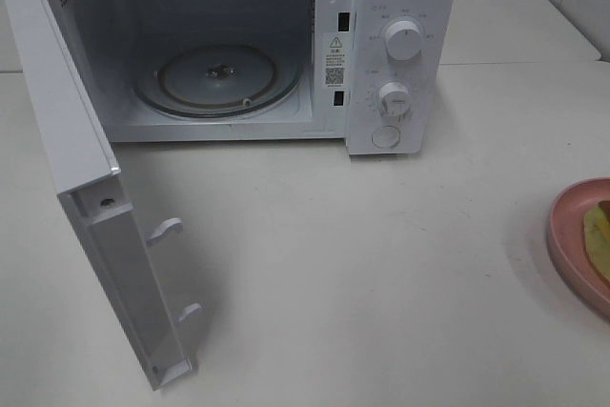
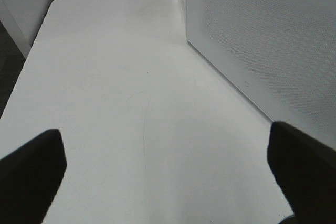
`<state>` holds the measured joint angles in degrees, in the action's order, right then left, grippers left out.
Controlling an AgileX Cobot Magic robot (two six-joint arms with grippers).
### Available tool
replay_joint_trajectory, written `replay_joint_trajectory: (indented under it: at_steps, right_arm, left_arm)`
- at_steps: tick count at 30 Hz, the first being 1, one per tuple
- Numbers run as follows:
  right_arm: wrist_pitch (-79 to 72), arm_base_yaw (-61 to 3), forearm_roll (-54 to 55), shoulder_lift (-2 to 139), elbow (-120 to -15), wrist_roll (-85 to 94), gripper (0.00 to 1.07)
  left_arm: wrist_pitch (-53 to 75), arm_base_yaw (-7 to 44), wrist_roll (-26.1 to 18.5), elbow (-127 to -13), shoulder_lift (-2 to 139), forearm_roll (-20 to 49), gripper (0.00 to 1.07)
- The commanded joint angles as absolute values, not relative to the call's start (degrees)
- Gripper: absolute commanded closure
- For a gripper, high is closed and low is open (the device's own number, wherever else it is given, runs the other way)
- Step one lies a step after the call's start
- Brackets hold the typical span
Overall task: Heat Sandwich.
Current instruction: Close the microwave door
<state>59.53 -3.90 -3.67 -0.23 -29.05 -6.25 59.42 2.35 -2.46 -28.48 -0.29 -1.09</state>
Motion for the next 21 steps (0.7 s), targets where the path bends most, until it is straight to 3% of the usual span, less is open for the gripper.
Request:
replay_joint_trajectory:
  at_steps: [1,21]
  right_arm:
    - [59.5,-3.6,-3.5,-1.8,-29.0,-5.8,0.31]
    - [59.5,-3.6,-3.5,-1.8,-29.0,-5.8,0.31]
  left_arm:
    - [58.8,2.3,-2.5,-28.2,-1.4,-1.3,0.03]
    - [58.8,2.3,-2.5,-28.2,-1.4,-1.3,0.03]
